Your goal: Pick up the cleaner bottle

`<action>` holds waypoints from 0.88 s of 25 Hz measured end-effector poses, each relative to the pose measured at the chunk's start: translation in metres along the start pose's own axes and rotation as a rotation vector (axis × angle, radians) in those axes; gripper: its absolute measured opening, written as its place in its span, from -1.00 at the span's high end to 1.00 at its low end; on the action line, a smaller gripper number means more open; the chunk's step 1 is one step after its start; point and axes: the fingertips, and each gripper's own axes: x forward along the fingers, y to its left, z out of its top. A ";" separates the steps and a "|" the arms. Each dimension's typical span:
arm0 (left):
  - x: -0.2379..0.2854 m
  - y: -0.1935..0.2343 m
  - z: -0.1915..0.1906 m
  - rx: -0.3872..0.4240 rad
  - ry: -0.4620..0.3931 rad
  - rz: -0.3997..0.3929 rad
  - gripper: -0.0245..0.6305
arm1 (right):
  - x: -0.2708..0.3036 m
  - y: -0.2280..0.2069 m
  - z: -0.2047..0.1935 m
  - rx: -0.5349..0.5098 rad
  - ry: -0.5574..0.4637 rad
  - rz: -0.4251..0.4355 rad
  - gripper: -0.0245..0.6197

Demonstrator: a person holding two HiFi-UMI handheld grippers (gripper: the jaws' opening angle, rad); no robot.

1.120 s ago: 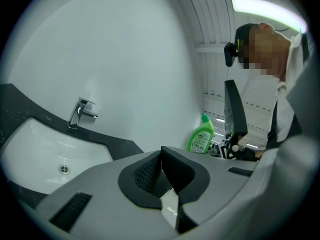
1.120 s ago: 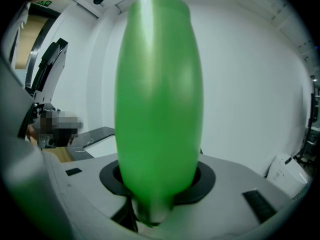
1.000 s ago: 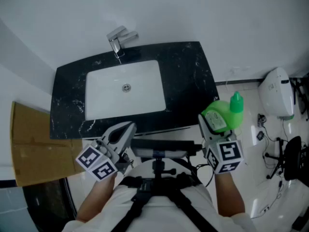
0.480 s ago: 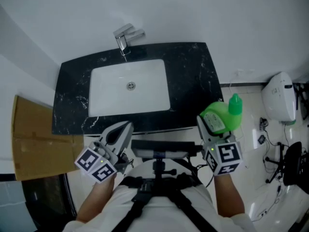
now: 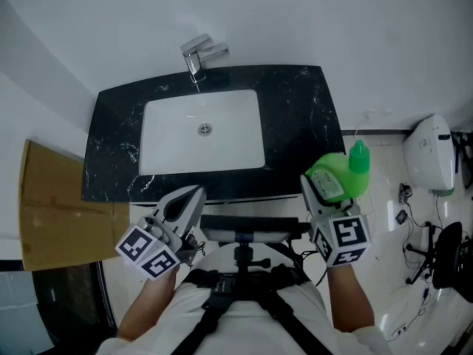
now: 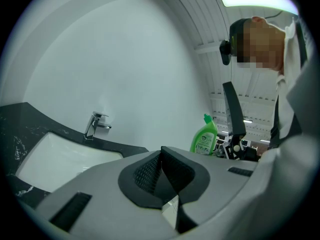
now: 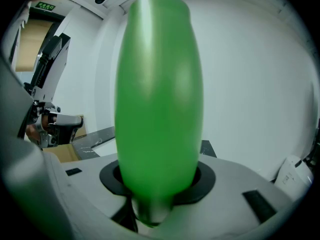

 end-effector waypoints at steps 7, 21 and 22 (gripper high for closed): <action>0.002 -0.002 -0.001 -0.002 0.003 -0.009 0.94 | 0.001 -0.002 0.002 -0.004 -0.004 -0.005 0.37; 0.004 -0.006 -0.003 0.000 0.008 -0.022 0.94 | 0.001 -0.002 0.005 -0.008 -0.009 -0.007 0.38; 0.004 -0.007 -0.003 0.000 0.009 -0.021 0.94 | 0.001 -0.002 0.005 -0.006 -0.009 -0.008 0.38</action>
